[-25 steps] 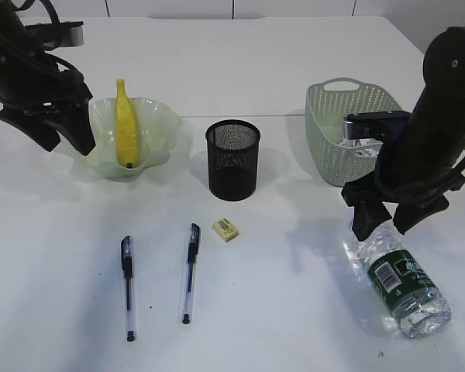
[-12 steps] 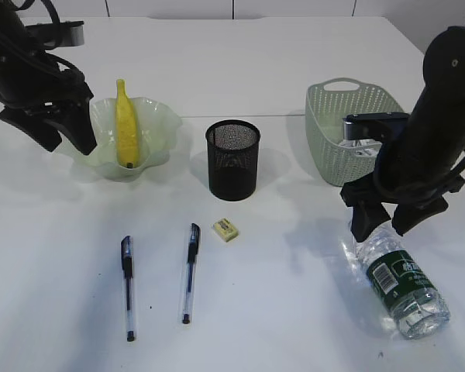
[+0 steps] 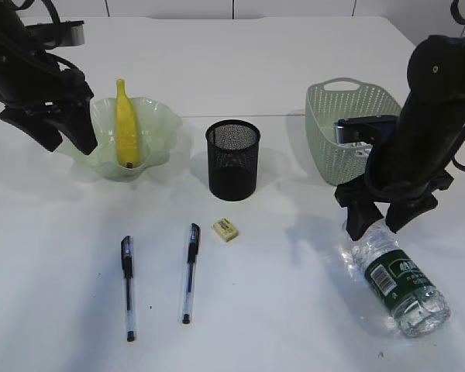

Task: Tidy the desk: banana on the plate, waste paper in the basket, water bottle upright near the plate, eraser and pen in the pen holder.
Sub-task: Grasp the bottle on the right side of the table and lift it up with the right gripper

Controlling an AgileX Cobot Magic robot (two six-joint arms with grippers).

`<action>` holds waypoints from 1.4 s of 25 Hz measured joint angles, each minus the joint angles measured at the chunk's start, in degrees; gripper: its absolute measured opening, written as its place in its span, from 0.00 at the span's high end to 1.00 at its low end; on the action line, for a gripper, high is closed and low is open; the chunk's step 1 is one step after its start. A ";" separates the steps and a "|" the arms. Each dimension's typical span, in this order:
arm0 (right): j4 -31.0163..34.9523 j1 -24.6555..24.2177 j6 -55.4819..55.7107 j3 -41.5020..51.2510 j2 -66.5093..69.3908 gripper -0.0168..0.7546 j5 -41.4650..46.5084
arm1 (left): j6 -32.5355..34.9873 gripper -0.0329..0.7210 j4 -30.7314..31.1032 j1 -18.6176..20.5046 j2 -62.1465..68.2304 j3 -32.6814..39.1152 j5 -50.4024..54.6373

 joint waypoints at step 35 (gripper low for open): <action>-1.70 0.00 -0.24 -2.78 4.89 0.33 4.74 | 0.00 0.34 -0.22 0.00 0.00 0.00 0.00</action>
